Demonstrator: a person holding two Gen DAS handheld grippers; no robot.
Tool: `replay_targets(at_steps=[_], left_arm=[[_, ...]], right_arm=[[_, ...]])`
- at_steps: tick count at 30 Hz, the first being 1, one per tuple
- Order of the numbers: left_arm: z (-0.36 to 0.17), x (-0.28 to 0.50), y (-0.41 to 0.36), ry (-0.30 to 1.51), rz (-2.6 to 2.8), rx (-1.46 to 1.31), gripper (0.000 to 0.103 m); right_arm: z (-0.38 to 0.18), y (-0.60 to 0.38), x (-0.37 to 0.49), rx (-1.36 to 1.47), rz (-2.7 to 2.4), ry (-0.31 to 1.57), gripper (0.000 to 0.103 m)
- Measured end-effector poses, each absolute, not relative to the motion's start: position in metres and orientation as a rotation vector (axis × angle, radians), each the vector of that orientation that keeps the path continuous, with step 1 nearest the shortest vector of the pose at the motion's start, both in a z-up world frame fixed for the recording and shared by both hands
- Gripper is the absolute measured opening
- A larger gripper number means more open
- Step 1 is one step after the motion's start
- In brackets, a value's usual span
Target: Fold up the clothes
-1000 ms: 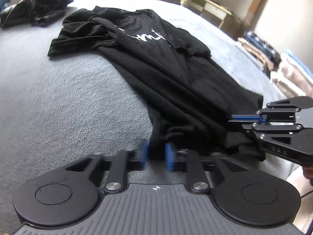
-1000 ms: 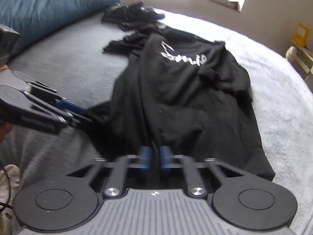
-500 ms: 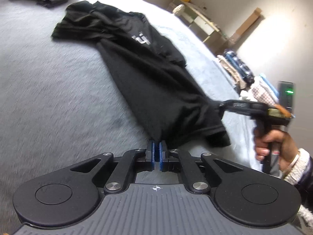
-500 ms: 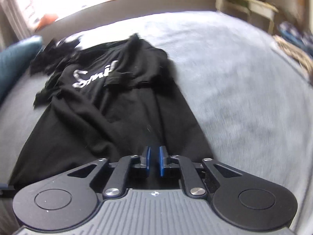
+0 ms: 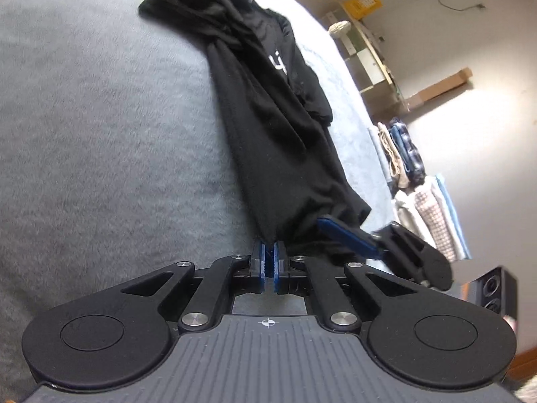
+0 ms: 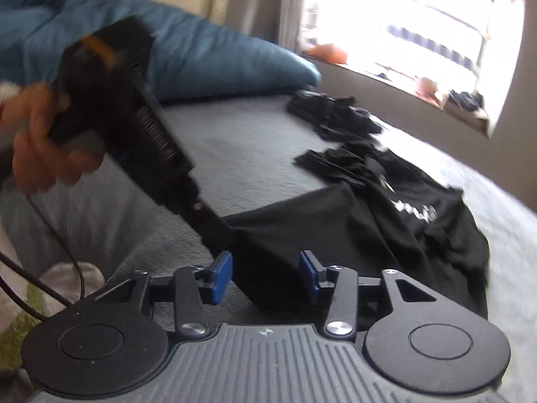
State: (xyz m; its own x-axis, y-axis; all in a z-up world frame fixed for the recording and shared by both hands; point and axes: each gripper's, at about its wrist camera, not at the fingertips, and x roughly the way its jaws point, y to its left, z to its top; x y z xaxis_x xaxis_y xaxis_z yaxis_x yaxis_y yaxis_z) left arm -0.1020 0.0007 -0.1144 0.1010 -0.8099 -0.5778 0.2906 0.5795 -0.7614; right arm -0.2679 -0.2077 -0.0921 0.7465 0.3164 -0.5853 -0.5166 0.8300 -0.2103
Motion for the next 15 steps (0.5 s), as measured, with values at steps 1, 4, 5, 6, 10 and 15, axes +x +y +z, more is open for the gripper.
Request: replay_targets(at_steps=[1,4,5,6,10,15], left_arm=[[-0.114,-0.100,0.002,1.217,-0.867,-0.540,0.002],[-0.113,-0.095,0.009,1.222,-0.869,-0.590,0.002],[-0.114,-0.094,0.011,1.228,-0.874,-0.625,0.002],[-0.114,-0.093,0.012,1.231,-0.880,-0.645,0.002],[-0.116,-0.092,0.012,1.236,-0.914,-0.675,0.002],[-0.116,-0.090,0.009,1.231,-0.955,-0.693,0.003]], right_arm=[[-0.095,-0.199,-0.268,-0.399,0.483,0.551,0.049],[-0.104,-0.181,-0.266,-0.461,0.491,0.514,0.048],[-0.108,-0.176,-0.265,-0.491,0.482,0.502,0.048],[-0.111,-0.171,-0.265,-0.517,0.476,0.491,0.047],[-0.120,-0.159,-0.263,-0.588,0.439,0.440,0.042],[-0.118,-0.162,-0.253,-0.578,0.400,0.446,0.004]])
